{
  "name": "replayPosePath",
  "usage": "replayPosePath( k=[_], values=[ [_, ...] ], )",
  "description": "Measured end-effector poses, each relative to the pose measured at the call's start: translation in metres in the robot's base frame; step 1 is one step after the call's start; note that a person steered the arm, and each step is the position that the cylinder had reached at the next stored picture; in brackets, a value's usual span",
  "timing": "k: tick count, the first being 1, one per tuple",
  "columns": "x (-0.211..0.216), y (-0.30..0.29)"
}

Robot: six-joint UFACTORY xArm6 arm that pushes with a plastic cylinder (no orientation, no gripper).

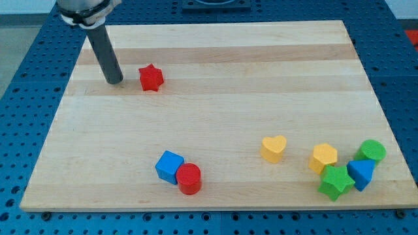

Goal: Move red star to the top left

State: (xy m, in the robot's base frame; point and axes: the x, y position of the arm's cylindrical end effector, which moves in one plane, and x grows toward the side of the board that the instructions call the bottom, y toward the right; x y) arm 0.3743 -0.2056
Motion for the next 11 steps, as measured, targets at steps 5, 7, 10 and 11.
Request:
replayPosePath(
  k=[5,7,10,11],
  values=[
    [-0.024,0.045],
    [0.009,0.046],
    [-0.085,0.080],
    [-0.095,0.086]
  ],
)
